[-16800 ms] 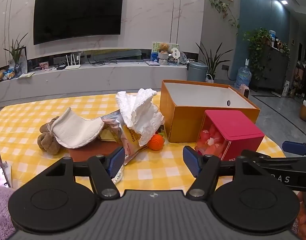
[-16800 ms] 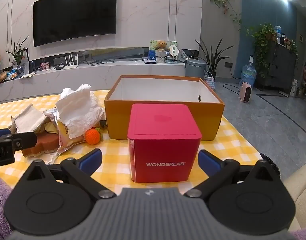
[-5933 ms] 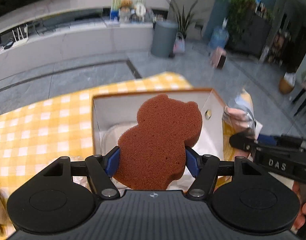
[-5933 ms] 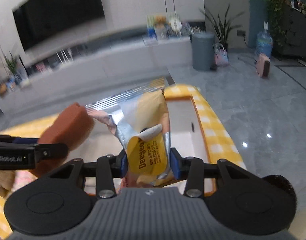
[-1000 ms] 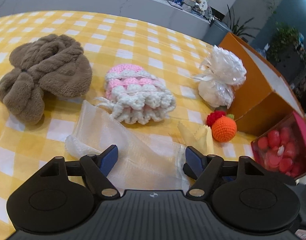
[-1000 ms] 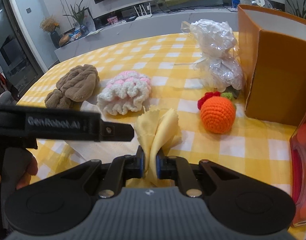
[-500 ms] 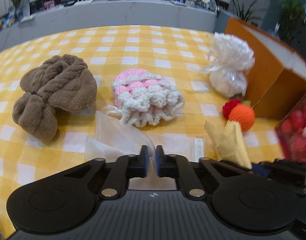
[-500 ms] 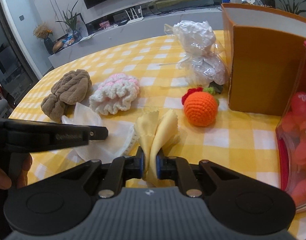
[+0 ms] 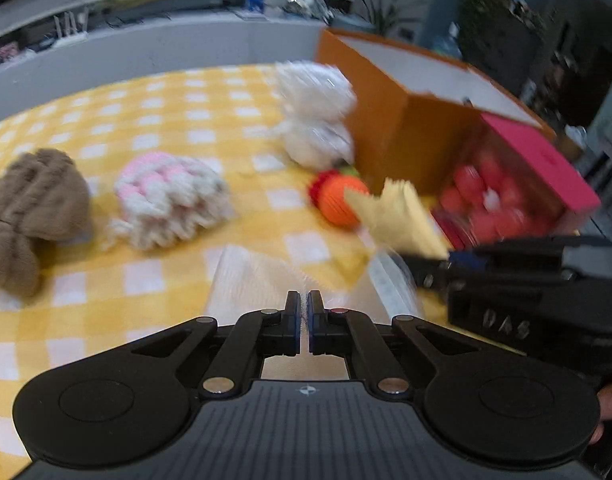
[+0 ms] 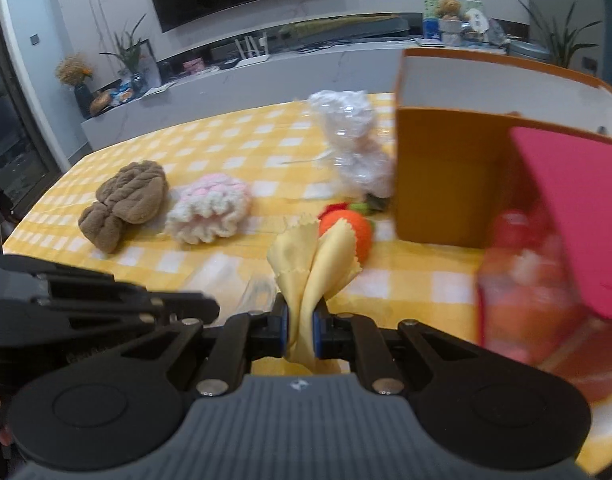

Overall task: Organize soft objects
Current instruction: 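Grasp the yellow cloth with the right tool while the left tool grasps the white mesh bag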

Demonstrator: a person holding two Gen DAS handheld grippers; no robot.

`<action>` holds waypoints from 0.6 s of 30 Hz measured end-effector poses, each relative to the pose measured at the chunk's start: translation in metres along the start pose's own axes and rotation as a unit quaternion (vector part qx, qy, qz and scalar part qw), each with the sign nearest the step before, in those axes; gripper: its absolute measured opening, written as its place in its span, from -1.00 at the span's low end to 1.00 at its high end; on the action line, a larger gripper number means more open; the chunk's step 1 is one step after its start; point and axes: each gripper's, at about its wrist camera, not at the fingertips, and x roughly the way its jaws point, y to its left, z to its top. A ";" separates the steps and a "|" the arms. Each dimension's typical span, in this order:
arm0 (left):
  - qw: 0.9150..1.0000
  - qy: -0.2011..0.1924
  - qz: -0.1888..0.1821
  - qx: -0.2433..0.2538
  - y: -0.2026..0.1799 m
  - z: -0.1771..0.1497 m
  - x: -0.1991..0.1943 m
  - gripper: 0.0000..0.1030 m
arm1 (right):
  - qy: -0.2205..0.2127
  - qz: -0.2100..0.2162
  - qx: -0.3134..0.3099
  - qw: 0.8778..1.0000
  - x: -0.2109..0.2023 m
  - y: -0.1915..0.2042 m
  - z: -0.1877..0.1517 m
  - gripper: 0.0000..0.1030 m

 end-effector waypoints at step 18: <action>0.988 0.029 0.079 -0.133 0.034 -0.008 0.004 0.75 | 0.030 0.005 0.002 1.000 -0.003 -0.003 -0.025 -0.81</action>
